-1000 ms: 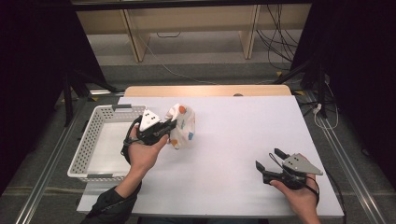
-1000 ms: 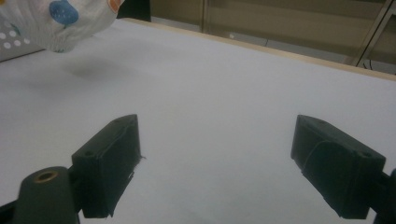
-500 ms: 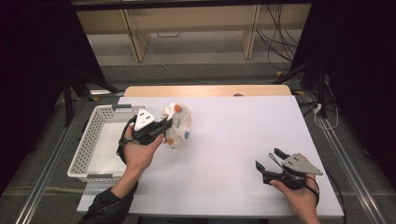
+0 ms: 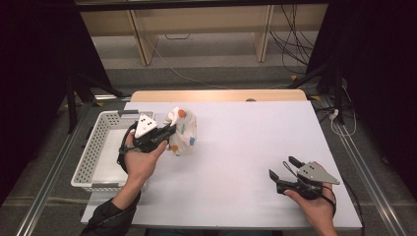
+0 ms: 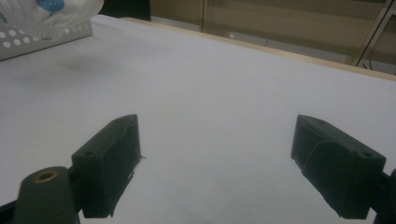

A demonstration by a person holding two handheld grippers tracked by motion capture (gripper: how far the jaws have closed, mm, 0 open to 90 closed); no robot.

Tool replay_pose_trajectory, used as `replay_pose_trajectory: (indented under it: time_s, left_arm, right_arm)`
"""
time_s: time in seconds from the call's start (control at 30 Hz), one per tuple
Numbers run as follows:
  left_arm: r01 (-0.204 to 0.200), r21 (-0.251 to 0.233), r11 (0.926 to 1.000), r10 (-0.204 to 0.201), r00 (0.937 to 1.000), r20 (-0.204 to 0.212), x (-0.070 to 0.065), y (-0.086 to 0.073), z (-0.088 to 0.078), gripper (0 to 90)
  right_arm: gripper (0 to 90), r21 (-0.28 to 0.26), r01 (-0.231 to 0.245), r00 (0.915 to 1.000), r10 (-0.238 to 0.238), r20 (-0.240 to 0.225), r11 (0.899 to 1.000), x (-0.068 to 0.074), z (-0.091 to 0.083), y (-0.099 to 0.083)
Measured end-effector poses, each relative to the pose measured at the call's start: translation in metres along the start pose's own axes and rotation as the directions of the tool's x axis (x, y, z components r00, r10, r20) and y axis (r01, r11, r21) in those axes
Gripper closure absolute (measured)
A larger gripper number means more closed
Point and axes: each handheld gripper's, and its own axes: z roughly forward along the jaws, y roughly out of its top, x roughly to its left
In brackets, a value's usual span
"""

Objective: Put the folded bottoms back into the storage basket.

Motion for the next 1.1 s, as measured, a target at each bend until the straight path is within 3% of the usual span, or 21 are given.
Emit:
replay_pose_trajectory:
  time_s: [1.1]
  left_arm:
    - [0.027, -0.018, 0.9995, -0.028, 0.9985, -0.048, 0.022, -0.001, -0.017, 84.0]
  right_arm:
    - [16.4, -0.006, 0.002, 1.0, -0.002, -0.001, 1.0, 0.0, 0.001, -0.001]
